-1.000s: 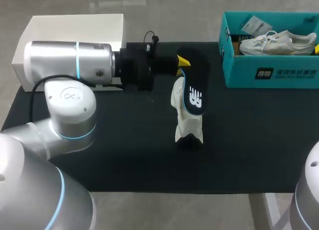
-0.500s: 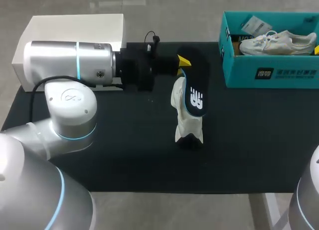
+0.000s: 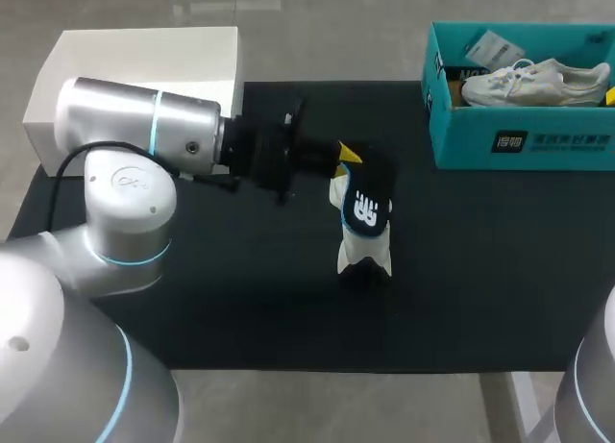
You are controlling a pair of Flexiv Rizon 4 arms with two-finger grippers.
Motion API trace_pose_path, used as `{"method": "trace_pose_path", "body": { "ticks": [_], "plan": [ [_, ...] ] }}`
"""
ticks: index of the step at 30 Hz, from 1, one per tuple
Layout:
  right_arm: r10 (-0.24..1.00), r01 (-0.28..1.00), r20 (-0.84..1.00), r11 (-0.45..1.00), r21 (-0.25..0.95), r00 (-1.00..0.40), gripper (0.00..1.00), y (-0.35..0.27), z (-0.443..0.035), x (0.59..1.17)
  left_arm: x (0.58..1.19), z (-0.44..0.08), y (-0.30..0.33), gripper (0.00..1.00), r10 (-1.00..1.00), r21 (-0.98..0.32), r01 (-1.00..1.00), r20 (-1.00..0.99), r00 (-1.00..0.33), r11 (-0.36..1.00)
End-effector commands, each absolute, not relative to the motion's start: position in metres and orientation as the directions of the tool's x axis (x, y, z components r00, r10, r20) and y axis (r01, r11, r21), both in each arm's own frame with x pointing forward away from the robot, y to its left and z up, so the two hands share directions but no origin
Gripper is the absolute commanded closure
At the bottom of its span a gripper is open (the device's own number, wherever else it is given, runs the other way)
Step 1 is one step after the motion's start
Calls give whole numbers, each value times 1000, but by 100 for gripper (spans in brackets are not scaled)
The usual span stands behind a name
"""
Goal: Take the shoe out of the shoebox, open the shoe tongue, remove and reinsert the insole, then place the shoe into the shoebox
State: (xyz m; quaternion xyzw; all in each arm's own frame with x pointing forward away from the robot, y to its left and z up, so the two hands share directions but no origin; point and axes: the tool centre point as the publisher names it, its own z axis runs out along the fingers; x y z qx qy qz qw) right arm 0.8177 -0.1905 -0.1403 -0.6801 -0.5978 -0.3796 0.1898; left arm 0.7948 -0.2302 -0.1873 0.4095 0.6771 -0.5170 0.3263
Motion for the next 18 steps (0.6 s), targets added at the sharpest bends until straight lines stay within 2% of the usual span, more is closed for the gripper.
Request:
{"method": "trace_pose_path", "body": {
  "ticks": [1, 18],
  "plan": [
    [671, 957, 741, -215, 196, -1, 0, -190, -140, 817, 793, -188, -216, 100, 358, -618, 778, -705, -613, 113],
    [671, 957, 741, -215, 196, -1, 0, -190, -140, 817, 791, -191, -218, 100, 359, -617, 781, -710, -606, 99]
  ]
}}
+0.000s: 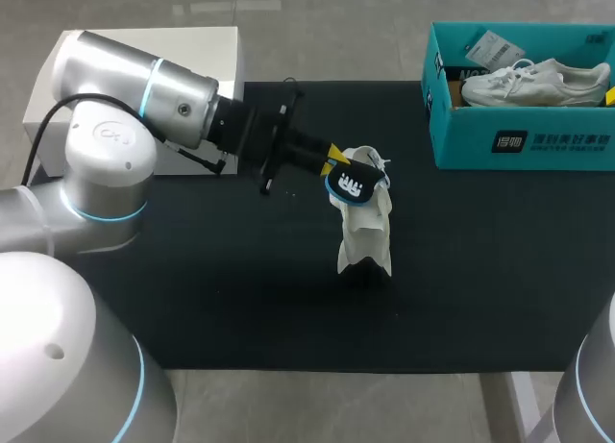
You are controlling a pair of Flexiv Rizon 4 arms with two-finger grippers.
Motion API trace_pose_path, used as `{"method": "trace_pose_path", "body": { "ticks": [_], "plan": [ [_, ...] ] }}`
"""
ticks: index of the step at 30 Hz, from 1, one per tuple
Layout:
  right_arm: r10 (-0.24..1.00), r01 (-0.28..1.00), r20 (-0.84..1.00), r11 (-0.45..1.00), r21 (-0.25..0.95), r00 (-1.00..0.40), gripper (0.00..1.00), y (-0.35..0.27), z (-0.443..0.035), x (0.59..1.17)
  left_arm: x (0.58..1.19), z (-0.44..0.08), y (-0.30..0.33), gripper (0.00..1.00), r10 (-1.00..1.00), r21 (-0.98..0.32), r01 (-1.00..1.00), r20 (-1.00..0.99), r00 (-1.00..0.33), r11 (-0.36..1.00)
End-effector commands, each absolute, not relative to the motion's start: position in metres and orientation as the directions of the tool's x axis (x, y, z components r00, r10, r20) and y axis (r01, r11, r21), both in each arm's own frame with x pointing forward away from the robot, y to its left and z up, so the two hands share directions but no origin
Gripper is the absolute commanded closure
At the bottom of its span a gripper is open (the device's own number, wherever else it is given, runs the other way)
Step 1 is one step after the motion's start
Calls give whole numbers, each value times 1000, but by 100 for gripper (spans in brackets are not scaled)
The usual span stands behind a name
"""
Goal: Take the shoe out of the shoebox, open the shoe tongue, remove and reinsert the insole, then place the shoe into the shoebox
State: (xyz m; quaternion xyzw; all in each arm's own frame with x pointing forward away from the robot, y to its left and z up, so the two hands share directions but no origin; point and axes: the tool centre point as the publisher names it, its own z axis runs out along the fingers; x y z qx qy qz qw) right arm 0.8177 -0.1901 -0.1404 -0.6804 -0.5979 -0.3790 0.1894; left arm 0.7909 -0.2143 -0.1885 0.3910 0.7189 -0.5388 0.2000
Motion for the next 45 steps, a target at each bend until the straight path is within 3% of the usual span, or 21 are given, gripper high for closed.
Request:
{"method": "trace_pose_path", "body": {
  "ticks": [1, 5, 19, 45],
  "plan": [
    [671, 957, 741, -215, 196, -1, 0, -190, -140, 817, 787, -195, -221, 100, 368, -616, 784, -713, -596, 77],
    [671, 957, 741, -215, 196, -1, 0, -190, -140, 817, 777, -209, -231, 100, 400, -590, 806, -731, -554, 38],
    [671, 957, 741, -215, 196, -1, 0, -190, -140, 817, 779, -255, -265, 100, 336, -703, 705, -646, -686, 88],
    [671, 957, 741, -215, 196, -1, 0, -190, -140, 817, 802, -316, -261, 100, 280, -740, 654, -602, -748, 156]
  ]
}}
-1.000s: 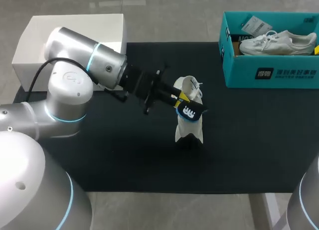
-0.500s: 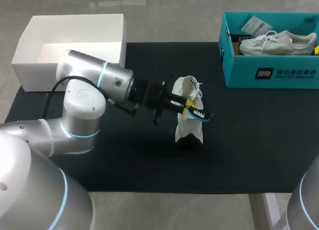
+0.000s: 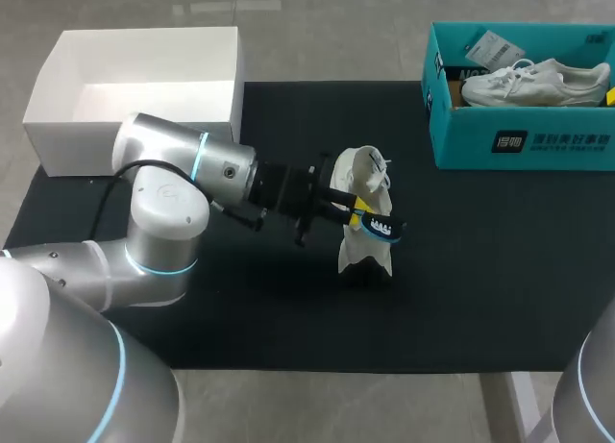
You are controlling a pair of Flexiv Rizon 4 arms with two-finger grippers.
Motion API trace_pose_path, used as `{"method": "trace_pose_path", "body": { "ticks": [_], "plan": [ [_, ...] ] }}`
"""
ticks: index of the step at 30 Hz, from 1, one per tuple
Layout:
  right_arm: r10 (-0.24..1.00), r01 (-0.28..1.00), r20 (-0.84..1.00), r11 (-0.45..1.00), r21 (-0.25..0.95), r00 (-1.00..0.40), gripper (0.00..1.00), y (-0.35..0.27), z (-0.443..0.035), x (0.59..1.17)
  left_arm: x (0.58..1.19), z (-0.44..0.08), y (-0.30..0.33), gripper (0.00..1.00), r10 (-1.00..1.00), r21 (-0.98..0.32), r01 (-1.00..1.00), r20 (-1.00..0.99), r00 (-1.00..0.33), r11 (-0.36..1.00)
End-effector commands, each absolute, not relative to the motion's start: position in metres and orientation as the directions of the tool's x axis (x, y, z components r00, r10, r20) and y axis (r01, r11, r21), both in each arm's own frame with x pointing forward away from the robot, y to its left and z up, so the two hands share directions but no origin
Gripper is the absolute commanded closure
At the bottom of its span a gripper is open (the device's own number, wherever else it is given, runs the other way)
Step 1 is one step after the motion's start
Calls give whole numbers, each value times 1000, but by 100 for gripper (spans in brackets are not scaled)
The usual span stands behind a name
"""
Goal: Take the shoe out of the shoebox, open the shoe tongue, remove and reinsert the insole, then place the shoe into the shoebox
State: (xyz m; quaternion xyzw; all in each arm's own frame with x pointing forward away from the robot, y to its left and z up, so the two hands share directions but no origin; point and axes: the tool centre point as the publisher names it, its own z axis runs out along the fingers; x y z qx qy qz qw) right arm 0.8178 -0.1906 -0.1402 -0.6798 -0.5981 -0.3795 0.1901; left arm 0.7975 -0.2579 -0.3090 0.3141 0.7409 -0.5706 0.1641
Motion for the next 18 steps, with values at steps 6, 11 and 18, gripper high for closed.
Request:
{"method": "trace_pose_path", "body": {
  "ticks": [6, 11, 18],
  "plan": [
    [671, 957, 741, -215, 196, -1, 0, -190, -140, 817, 809, -325, -257, 100, 277, -739, 647, -592, -757, 188],
    [671, 957, 741, -215, 196, -1, 0, -190, -140, 817, 816, -329, -253, 100, 250, -742, 626, -576, -778, 239],
    [671, 957, 741, -215, 196, -1, 0, -190, -140, 817, 827, -337, -251, 100, 224, -741, 605, -562, -796, 291]
  ]
}}
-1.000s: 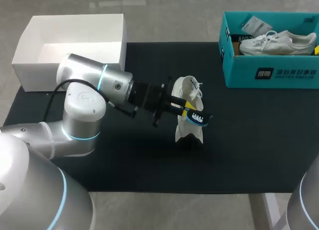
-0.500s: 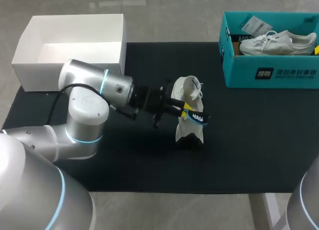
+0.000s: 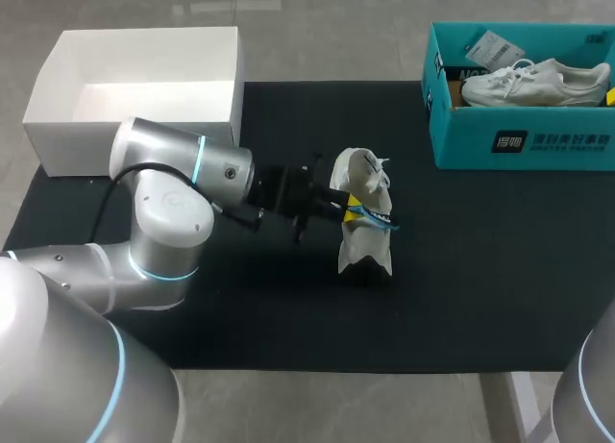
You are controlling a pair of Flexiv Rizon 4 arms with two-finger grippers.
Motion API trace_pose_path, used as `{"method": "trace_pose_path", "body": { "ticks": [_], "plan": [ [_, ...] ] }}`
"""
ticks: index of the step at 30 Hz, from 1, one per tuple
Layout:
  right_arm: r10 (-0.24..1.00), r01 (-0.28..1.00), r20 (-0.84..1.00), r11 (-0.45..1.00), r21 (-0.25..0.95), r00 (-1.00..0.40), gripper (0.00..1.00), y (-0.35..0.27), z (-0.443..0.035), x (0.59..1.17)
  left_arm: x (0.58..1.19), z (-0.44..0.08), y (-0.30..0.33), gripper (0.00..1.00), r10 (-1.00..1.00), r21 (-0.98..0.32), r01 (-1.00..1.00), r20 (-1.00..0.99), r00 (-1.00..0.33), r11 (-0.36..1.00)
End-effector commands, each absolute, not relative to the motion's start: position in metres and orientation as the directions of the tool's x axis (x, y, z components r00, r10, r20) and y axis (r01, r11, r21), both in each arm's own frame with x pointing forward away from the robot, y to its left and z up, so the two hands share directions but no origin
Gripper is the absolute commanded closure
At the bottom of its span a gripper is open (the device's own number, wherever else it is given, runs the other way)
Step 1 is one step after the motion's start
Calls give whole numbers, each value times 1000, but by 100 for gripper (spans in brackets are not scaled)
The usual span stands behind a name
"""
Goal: Take the shoe out of the shoebox, open the shoe tongue, remove and reinsert the insole, then place the shoe into the shoebox
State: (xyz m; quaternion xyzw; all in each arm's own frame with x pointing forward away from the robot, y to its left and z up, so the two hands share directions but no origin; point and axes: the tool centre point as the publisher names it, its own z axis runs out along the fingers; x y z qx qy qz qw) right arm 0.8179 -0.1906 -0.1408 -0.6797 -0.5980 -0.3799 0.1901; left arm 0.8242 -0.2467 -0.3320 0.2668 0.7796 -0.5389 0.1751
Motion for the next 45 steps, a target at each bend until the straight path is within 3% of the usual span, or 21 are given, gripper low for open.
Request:
{"method": "trace_pose_path", "body": {
  "ticks": [1, 18, 20, 29, 36, 38, 40, 41, 45],
  "plan": [
    [671, 957, 741, -215, 196, -1, 0, -190, -140, 817, 828, -339, -251, 100, 221, -741, 604, -562, -797, 294],
    [671, 957, 741, -215, 196, -1, 0, -190, -140, 817, 844, -345, -250, 100, 189, -761, 558, -526, -829, 332],
    [671, 957, 741, -215, 196, -1, 0, -190, -140, 817, 843, -343, -249, 63, 189, -763, 556, -524, -831, 331],
    [671, 957, 741, -215, 196, -1, 0, -190, -140, 817, 834, -332, -243, 59, 195, -769, 558, -523, -829, 311],
    [671, 957, 741, -215, 196, -1, 0, -190, -140, 817, 821, -315, -244, 62, 217, -775, 570, -528, -821, 273],
    [671, 957, 741, -215, 196, -1, 0, -190, -140, 817, 817, -312, -244, 66, 229, -774, 574, -528, -818, 267],
    [671, 957, 741, -215, 196, -1, 0, -190, -140, 817, 815, -312, -244, 82, 247, -776, 573, -520, -817, 264],
    [671, 957, 741, -215, 196, -1, 0, -190, -140, 817, 814, -312, -244, 100, 252, -776, 573, -518, -818, 264],
    [671, 957, 741, -215, 196, -1, 0, -190, -140, 817, 815, -316, -247, 100, 270, -771, 574, -511, -816, 277]
  ]
}}
